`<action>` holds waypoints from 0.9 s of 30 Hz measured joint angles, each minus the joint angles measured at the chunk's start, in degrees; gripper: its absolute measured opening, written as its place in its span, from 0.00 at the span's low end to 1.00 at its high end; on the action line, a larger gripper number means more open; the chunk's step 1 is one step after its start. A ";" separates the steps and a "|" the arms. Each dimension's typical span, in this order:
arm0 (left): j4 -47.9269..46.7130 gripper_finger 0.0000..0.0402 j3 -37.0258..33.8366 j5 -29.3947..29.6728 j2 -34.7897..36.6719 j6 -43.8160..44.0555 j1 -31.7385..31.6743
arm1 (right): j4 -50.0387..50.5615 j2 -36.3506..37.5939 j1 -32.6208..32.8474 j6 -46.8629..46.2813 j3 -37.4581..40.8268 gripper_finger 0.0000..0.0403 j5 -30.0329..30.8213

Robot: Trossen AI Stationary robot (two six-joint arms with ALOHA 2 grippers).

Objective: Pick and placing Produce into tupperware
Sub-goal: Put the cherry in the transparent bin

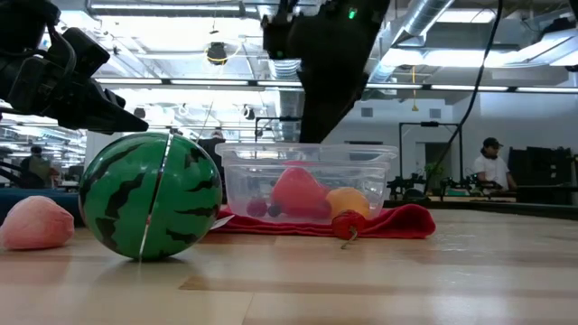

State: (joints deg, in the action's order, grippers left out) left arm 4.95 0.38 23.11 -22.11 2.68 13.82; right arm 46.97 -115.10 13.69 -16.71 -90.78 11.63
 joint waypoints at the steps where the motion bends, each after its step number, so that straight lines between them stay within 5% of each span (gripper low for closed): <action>1: 0.00 0.00 -0.02 -0.01 0.00 -0.01 0.00 | 0.10 0.08 0.55 -0.26 -0.33 0.30 -0.04; 10: 0.00 0.00 -0.02 0.00 0.00 -0.01 0.00 | 1.78 0.14 8.58 -6.44 -1.49 0.31 0.46; 17: 0.00 0.00 -0.02 0.00 0.00 0.02 0.00 | -6.12 -0.40 15.97 -14.52 -1.51 0.31 1.41; 27: 0.00 0.00 -0.02 -0.02 0.00 0.02 0.00 | -10.99 -0.40 20.07 -34.75 0.11 0.29 19.52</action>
State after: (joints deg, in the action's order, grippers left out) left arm 4.95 0.37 23.10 -22.11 2.70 13.82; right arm 35.98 -115.50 33.76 -51.46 -90.67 31.15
